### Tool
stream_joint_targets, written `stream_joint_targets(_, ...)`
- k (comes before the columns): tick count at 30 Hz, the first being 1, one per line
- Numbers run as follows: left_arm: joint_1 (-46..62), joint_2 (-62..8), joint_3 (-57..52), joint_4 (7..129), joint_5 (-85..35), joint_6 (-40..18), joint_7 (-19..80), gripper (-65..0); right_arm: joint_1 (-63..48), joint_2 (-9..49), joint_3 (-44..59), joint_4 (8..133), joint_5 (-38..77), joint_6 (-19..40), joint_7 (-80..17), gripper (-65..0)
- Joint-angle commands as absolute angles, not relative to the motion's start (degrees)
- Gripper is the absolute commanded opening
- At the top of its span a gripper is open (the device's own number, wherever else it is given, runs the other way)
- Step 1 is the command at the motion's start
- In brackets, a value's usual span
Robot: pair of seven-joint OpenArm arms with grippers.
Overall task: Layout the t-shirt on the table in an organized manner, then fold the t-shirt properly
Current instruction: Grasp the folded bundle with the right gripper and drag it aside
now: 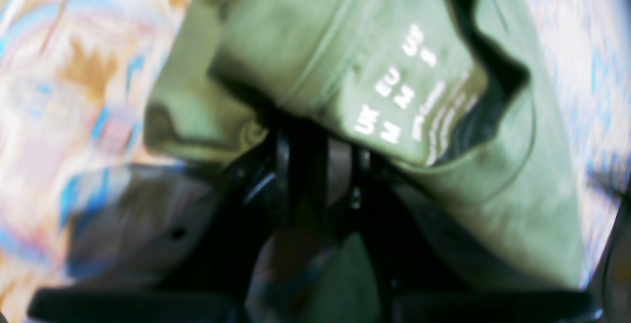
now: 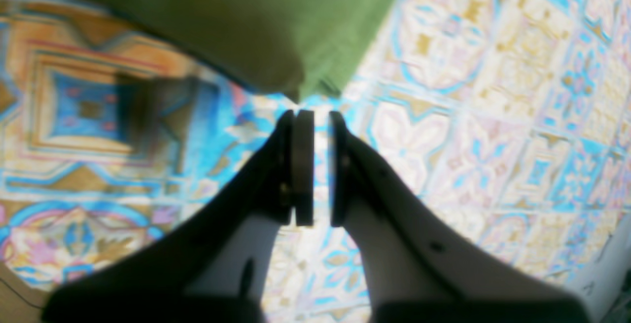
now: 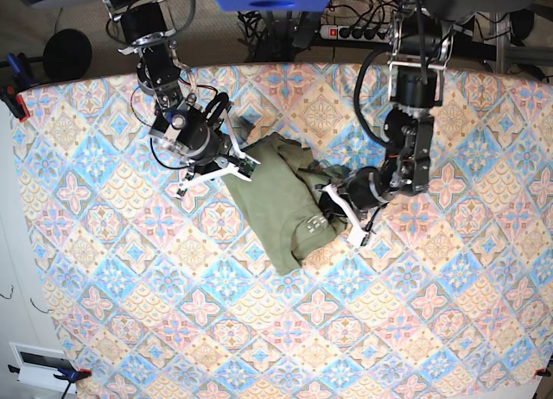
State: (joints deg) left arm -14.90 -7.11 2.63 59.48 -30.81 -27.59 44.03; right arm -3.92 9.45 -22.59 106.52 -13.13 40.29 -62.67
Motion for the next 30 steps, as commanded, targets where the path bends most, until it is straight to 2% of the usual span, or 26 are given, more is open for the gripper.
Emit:
stream_joint_targets(1,-16.7,-6.1,2.7,59.2,-31.3,-27.9,42.7,-56.4,-3.6,9.8,-22.1,107.6,-13.3,40.0,-62.4,-61.2)
stream_joint_targets(7,-18.1,-5.3,2.2,57.9,-32.0,-27.9,38.9,-56.5,-3.7,9.7,-22.0,107.6,-13.3,40.0,-61.9,-61.2)
stream_joint_targets(11,-15.2,-8.3,1.0,63.2,-34.0,-27.9,39.0,-56.5,-3.8,9.2,-22.1,108.5,-13.3,40.0,-61.8,-61.2)
stream_joint_targets(15,-8.9,-11.1,-4.9,69.0,-37.7,-27.9,39.0,-56.5,-3.8,6.3,-22.1,111.2,-13.3,40.0,-61.8,-61.2)
stream_joint_targets(22,0.1,-11.9,-12.4,74.3,-39.4,-27.9,39.0,-56.5,-3.5,-1.5,-22.6,111.5,-13.3,40.0,-61.8,-61.2)
stream_joint_targets(30,8.1,-11.9,-13.5,81.4,-39.6,-27.9,39.0,-56.5,-1.3,-9.0,-25.0,108.5,-13.2,40.0,-61.8,-61.2)
